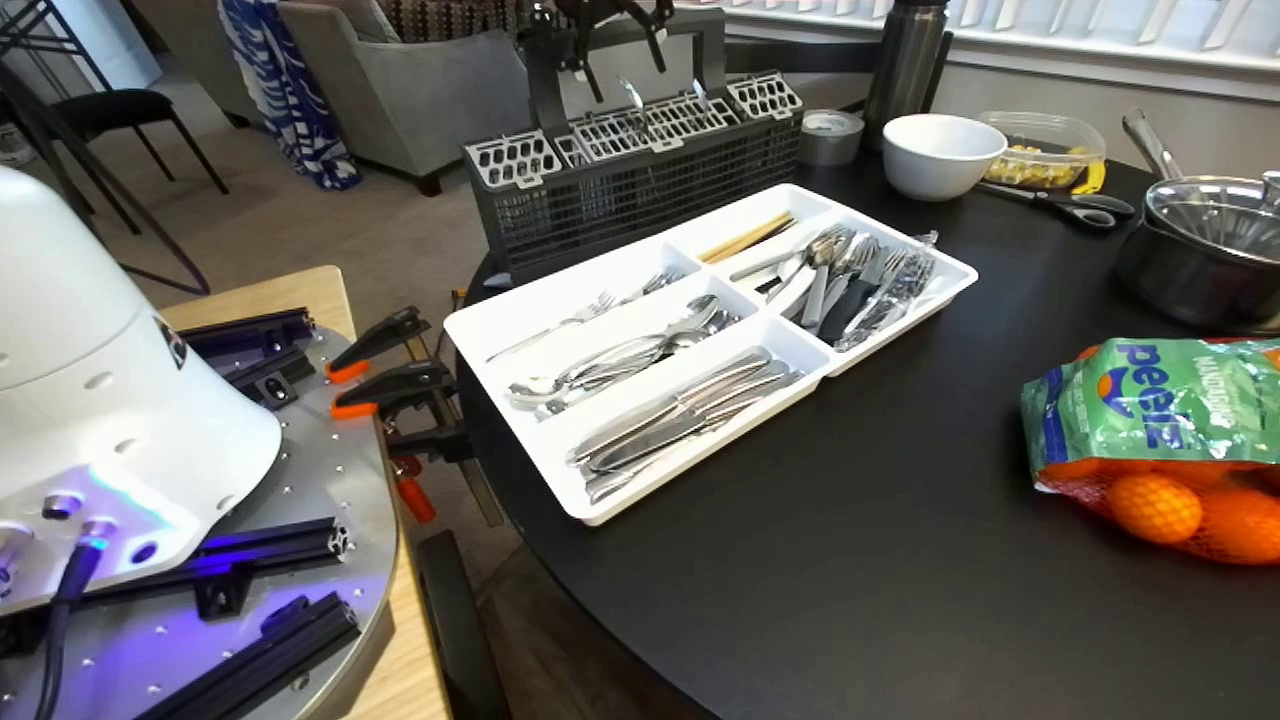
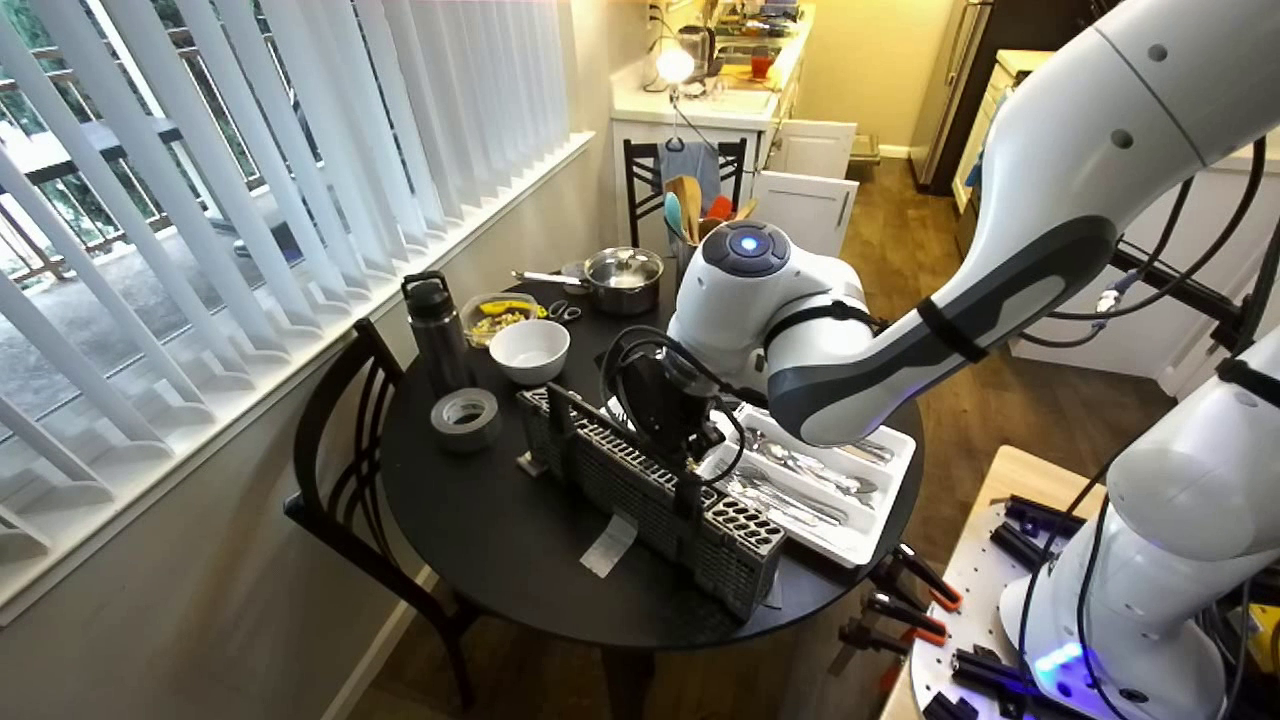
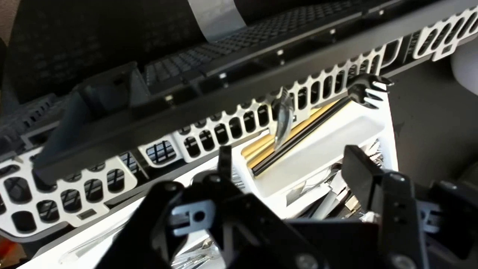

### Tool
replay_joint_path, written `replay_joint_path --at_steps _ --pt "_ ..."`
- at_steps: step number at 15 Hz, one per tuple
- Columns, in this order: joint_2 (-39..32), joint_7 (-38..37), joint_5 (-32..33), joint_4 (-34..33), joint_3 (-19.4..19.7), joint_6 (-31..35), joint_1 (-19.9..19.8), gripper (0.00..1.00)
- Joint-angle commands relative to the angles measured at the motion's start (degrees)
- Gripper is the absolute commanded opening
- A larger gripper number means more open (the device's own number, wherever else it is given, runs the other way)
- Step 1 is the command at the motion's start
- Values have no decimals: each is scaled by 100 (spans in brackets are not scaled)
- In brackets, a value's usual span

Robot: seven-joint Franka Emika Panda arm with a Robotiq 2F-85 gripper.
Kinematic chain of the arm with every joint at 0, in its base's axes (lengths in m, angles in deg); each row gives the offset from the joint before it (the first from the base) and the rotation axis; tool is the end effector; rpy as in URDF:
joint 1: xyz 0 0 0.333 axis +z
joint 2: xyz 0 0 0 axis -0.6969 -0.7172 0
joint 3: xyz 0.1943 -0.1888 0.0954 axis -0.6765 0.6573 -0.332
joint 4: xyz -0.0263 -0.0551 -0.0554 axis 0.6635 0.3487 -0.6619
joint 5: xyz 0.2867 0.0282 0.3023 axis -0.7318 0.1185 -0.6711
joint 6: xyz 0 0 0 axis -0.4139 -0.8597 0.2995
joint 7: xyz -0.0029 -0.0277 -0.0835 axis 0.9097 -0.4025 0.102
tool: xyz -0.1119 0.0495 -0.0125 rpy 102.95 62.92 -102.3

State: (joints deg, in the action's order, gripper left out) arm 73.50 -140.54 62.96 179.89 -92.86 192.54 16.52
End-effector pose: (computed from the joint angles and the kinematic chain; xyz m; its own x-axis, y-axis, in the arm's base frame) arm 0.4731 0.1856 0.2572 -0.3187 -0.9479 0.0006 -0.8937 0.3002 -0.3333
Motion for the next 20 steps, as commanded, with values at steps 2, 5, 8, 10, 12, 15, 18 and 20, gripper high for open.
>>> replay_joint_path --at_steps 2,5,8,10,12,15,18,20 --pt "-132 0 239 -10 -155 219 -224 41" --pt "-357 1 398 -77 -160 185 -213 22" --pt "-642 1 511 -170 -76 158 -126 4" --pt "-780 1 567 -240 -2 182 -61 0" --pt "-800 1 550 -267 89 261 10 0" --pt "-730 1 540 -262 189 490 93 2" --pt "-787 1 517 -276 215 593 170 7" --pt "-827 1 493 -291 177 584 202 29"
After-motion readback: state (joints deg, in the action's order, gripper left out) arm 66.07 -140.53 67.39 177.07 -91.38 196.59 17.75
